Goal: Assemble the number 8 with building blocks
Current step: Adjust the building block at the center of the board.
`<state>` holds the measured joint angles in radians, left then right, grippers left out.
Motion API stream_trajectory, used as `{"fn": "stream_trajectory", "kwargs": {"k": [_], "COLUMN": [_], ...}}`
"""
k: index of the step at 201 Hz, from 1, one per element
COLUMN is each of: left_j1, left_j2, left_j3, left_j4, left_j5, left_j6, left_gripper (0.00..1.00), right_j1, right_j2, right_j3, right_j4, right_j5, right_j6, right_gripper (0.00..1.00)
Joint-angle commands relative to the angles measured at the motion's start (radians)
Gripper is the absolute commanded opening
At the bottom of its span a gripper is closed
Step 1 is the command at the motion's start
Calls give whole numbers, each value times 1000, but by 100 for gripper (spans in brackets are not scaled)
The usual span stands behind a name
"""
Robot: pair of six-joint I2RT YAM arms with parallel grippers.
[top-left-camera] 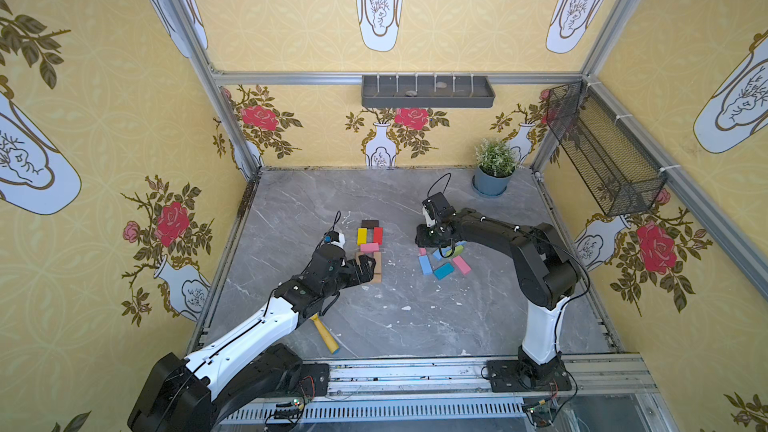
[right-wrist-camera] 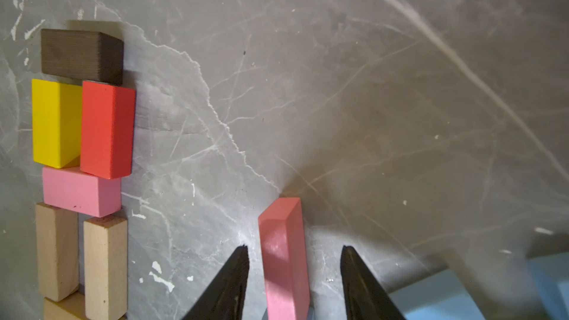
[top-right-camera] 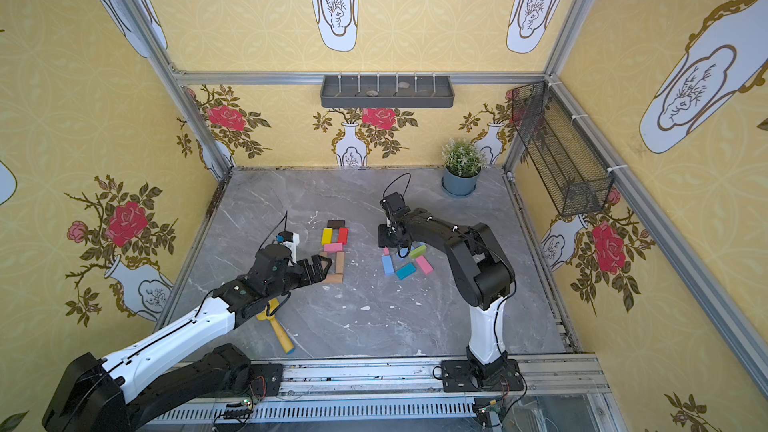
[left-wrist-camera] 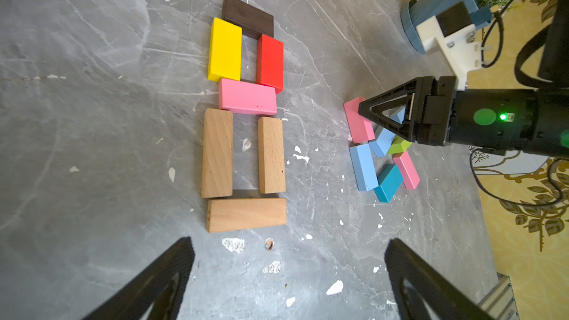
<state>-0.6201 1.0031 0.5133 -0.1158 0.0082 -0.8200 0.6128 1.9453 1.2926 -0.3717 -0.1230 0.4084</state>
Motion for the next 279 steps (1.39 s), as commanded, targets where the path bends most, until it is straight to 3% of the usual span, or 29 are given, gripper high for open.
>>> {"fn": "stream_trajectory", "kwargs": {"k": [1, 45, 74, 139, 183, 226, 279], "left_j1": [2, 2, 2, 2, 2, 2, 2], "left_j2": [5, 24, 31, 28, 21, 19, 25], "left_j3": [-9, -9, -11, -14, -19, -20, -18], "left_j4": [19, 35, 43, 44, 41, 42, 44], "left_j5": [10, 22, 26, 21, 19, 18, 18], "left_j6": [-1, -8, -13, -18, -21, -22, -22], "left_gripper": [100, 100, 100, 100, 100, 100, 100], "right_j1": [-18, -88, -148, -215, -237, -255, -271], "right_j2": [16, 39, 46, 152, 250, 306, 282], "right_j3": [7, -20, -51, 12, 116, 168, 181], "right_j4": [13, 55, 137, 254, 265, 239, 159], "right_j5": [-80, -214, -361, -548, -589, -565, -450], "right_j6": [-8, 15, 55, 129, 160, 158, 98], "right_gripper": [44, 28, 23, 21, 20, 27, 51]}}
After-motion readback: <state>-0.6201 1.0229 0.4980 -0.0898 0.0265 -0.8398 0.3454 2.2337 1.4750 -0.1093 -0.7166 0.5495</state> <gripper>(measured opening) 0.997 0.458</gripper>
